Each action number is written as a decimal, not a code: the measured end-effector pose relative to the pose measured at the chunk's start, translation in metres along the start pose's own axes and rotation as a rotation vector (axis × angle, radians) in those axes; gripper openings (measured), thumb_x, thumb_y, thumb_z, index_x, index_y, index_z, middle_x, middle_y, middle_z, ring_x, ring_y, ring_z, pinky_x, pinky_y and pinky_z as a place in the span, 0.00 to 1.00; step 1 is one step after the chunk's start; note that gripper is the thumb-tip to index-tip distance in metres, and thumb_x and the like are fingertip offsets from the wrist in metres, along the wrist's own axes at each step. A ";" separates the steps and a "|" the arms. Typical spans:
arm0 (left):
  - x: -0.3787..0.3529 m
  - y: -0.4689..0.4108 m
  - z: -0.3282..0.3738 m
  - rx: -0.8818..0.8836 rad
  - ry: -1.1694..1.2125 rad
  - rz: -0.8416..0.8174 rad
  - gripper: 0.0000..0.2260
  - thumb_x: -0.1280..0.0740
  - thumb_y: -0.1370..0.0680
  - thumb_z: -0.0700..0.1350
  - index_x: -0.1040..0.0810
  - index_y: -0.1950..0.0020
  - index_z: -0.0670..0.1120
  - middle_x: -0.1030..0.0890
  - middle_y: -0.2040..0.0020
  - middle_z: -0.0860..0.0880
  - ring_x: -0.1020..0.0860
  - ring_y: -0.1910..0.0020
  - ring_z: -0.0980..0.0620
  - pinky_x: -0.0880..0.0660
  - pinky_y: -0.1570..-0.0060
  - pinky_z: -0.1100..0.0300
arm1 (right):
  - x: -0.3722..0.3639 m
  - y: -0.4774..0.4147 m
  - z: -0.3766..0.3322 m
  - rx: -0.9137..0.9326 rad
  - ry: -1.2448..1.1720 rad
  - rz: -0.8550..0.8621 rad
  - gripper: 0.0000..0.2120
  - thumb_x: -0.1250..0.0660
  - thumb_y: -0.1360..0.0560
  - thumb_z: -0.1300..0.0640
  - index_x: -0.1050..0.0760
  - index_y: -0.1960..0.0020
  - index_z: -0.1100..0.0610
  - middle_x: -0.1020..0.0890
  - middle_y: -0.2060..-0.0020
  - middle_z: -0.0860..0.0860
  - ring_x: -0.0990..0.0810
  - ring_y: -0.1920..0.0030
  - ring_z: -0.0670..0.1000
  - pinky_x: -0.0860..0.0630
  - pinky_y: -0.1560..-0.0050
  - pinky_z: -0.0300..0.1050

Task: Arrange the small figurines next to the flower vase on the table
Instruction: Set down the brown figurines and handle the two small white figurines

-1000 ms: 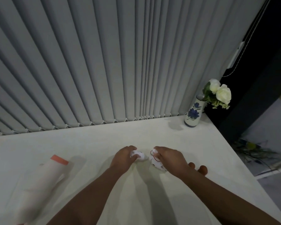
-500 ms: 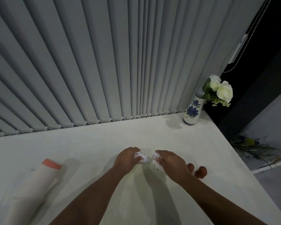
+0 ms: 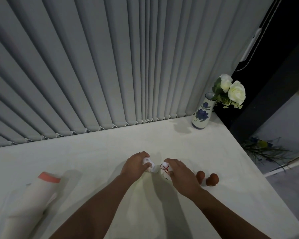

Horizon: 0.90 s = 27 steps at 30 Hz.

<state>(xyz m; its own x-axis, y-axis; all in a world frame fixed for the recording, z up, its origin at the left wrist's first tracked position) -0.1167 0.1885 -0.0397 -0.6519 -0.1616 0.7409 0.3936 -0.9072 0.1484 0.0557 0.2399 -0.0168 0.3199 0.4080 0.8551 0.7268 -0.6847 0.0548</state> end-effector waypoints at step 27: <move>-0.003 0.004 0.000 -0.024 -0.027 -0.032 0.15 0.33 0.26 0.49 0.25 0.39 0.50 0.20 0.43 0.49 0.24 0.45 0.50 0.29 0.47 0.57 | 0.002 -0.004 0.001 0.092 -0.062 0.022 0.17 0.40 0.28 0.69 0.28 0.43 0.53 0.22 0.47 0.48 0.26 0.45 0.53 0.37 0.43 0.40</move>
<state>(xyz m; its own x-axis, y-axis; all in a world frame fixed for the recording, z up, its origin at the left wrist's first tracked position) -0.1133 0.1858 -0.0407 -0.6459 -0.1224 0.7536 0.3571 -0.9209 0.1565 0.0542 0.2437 -0.0162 0.3715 0.4318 0.8219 0.7708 -0.6369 -0.0138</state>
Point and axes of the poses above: each hand's wrist, its own y-axis away from the middle knuckle, its own x-axis out of the back of the hand, z = x × y, the point moved 7 cm from there along -y, towards the middle knuckle
